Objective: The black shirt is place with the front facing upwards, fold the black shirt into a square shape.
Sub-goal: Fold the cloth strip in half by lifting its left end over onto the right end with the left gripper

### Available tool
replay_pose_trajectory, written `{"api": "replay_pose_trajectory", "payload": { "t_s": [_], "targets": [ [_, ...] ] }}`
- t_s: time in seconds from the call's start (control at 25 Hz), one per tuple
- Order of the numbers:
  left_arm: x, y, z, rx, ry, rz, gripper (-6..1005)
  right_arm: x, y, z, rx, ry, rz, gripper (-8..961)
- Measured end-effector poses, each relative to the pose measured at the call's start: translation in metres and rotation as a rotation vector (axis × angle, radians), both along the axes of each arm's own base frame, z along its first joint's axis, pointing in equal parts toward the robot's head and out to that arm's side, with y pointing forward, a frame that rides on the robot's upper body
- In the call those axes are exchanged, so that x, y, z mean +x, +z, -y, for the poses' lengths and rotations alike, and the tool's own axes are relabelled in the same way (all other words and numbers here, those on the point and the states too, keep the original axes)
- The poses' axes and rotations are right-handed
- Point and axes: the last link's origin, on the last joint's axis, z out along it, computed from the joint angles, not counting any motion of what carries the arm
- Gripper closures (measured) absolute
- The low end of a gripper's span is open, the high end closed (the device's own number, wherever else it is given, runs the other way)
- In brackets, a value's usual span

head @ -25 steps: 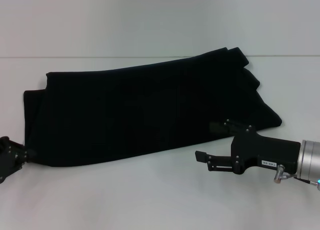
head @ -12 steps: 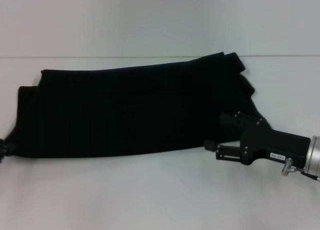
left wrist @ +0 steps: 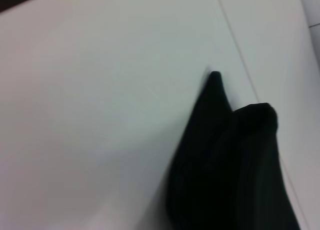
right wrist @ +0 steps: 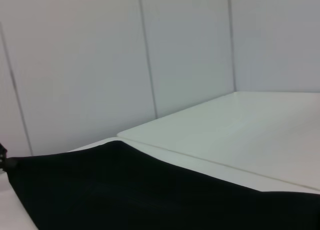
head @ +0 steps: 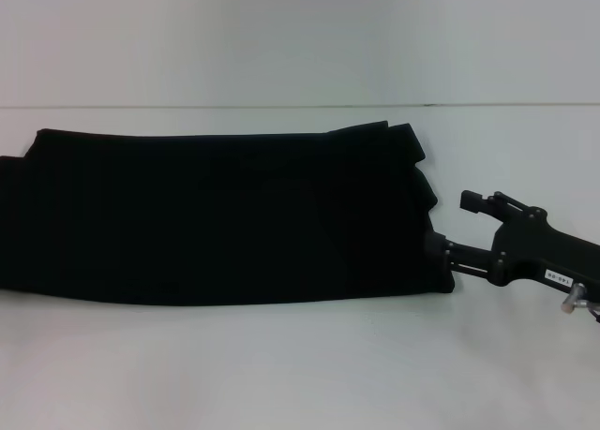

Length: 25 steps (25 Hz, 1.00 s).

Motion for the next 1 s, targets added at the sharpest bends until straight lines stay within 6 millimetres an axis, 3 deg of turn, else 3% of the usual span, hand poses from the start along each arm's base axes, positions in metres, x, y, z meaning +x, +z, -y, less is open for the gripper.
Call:
{"api": "replay_pose_trajectory", "payload": {
  "t_s": [0.16,0.4,0.44,0.48,0.52,0.72,0.92,1.0],
  "targets": [
    [0.013,0.003,-0.008,0.011,-0.062,0.032,958,0.007,0.003,0.004,0.021,-0.032,-0.012,8],
    [0.089,0.013,-0.061,0.032,-0.363,0.146,953,0.019,0.006,0.013,0.043,-0.076,-0.019,9],
    [0.089,0.013,-0.061,0.032,-0.363,0.146,952,0.021,0.006,0.014,0.044,-0.082,-0.019,9],
    [0.105,0.01,-0.071,0.025,-0.414,0.159,952,0.023,0.006,0.016,0.046,-0.089,-0.02,9],
    [0.138,-0.001,-0.092,-0.006,-0.504,0.176,951,0.024,0.006,0.017,0.046,-0.094,-0.021,9],
    [0.215,-0.05,-0.13,-0.122,-0.674,0.176,947,0.032,0.006,0.027,0.045,-0.12,-0.024,9],
    [0.281,-0.124,-0.135,-0.25,-0.8,0.161,943,0.037,0.005,0.034,0.042,-0.137,-0.03,9],
    [0.289,-0.147,-0.13,-0.277,-0.808,0.156,942,0.039,0.004,0.036,0.039,-0.143,-0.031,9]
  ]
}}
